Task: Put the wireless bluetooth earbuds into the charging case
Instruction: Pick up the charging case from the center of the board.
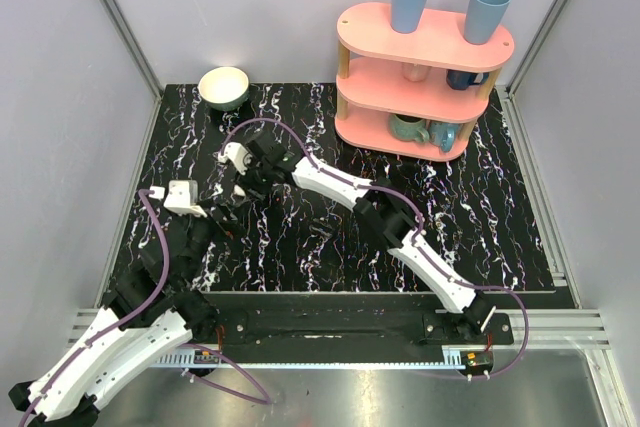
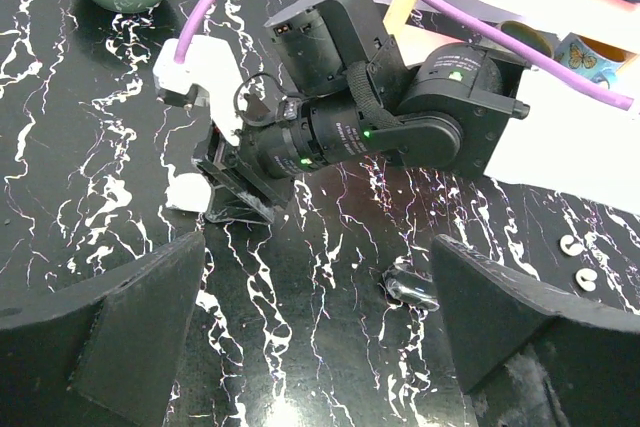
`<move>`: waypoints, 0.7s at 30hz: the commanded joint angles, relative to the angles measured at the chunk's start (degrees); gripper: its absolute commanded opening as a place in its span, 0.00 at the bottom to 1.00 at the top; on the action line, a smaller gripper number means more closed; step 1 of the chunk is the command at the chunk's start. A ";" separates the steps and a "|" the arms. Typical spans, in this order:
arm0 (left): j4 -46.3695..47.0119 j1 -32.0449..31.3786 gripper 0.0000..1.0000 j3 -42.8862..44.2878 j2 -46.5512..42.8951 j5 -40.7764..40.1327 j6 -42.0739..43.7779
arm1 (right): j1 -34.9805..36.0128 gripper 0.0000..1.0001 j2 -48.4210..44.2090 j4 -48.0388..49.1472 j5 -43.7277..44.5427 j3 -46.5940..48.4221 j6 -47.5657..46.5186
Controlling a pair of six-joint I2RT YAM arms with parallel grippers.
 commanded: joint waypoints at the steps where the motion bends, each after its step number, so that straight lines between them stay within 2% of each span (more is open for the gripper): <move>1: 2.34 0.24 0.99 0.37 -0.95 -2.25 0.49 | 0.18 0.25 -5.02 -1.90 2.80 -8.36 2.31; 3: 1.90 0.24 0.99 0.28 -1.91 -2.87 0.23 | -0.35 0.21 -8.01 1.44 3.86 -13.38 4.76; 7: 1.81 0.24 0.99 -0.33 -5.52 -4.62 -0.56 | -1.93 0.20 -21.43 17.75 4.38 -33.99 8.81; 10: 1.55 0.24 0.99 -0.60 -7.98 -6.11 -1.09 | -3.68 0.20 -30.92 24.63 4.39 -45.17 11.45; 15: 2.16 0.24 0.99 -1.48 -10.97 -8.84 -2.84 | -3.78 0.20 -46.92 31.58 3.08 -58.21 10.67; 21: 1.55 0.16 0.99 -0.07 -7.91 -5.34 -4.69 | -3.60 0.19 -64.41 34.06 -0.09 -71.31 8.74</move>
